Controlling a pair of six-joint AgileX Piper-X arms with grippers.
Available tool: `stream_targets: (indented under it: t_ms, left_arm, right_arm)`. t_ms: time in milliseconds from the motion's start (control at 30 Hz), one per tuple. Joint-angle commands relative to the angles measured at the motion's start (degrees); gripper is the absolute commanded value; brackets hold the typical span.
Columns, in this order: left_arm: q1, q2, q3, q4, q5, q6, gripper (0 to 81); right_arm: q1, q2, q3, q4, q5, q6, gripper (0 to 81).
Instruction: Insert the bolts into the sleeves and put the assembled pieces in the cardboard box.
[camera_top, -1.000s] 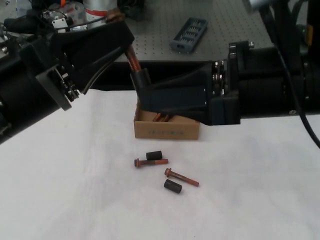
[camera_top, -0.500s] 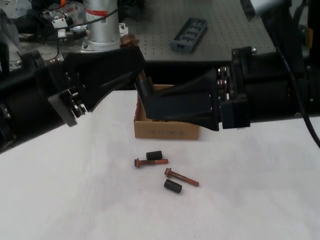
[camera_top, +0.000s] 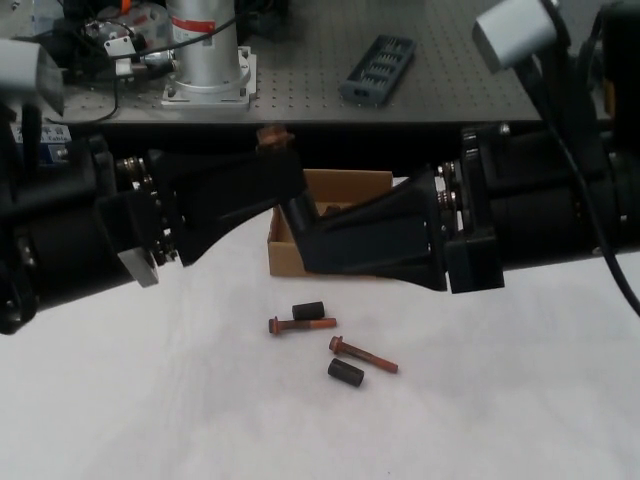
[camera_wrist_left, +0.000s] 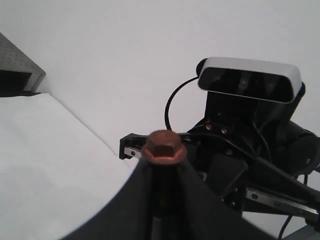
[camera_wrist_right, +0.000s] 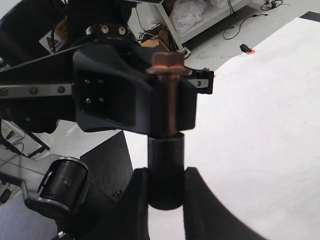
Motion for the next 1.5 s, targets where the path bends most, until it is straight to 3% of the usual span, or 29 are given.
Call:
stream_targets:
  t_ms: [0,100,167,267,333,433,867,1067,1333,1467]
  left_arm:
    - [-0.07,-0.2,-0.01,4.97,2.92,7.57,0.6]
    - [-0.07,-0.2,-0.01,5.31,2.92,7.7,0.0]
    - [-0.07,-0.2,-0.01,4.79,2.92,7.7,5.9]
    - [-0.07,-0.2,-0.01,4.79,2.92,7.7,25.3]
    - [-0.07,-0.2,-0.01,4.79,2.92,6.98,43.4]
    - [-0.07,-0.2,-0.01,4.79,1.26,3.11,57.5]
    - [0.44,-0.67,-4.3,4.79,0.7,2.68,54.6]
    - [3.29,-4.95,-4.3,6.76,1.18,2.68,54.6]
    - [10.69,-16.6,-4.3,33.6,1.05,11.37,54.6]
    - [13.62,-23.54,-4.3,50.89,-2.97,17.14,54.6]
  right_arm:
    - [-0.61,-0.62,-0.8,-2.69,-0.55,-0.11,2.7]
    - [-0.61,-0.62,-0.8,-2.69,-0.55,-0.11,2.7]
    - [-0.61,-0.62,-0.8,-2.69,-0.55,-0.11,2.7]
    - [-0.61,-0.62,-0.8,-2.69,-0.55,-0.11,2.7]
    - [-0.61,-0.62,-0.8,-2.69,-0.55,-0.11,2.7]
    - [-0.61,-0.62,-0.8,-2.69,-0.55,-0.11,2.7]
    - [-0.61,-0.62,-0.8,0.68,-0.55,-2.38,2.7]
    - [-1.77,-0.24,-0.8,6.74,6.89,-9.58,2.7]
    - [-8.6,9.3,-5.53,7.31,11.91,-10.16,2.7]
    - [-11.31,18.76,-13.44,8.28,15.96,-10.45,2.7]
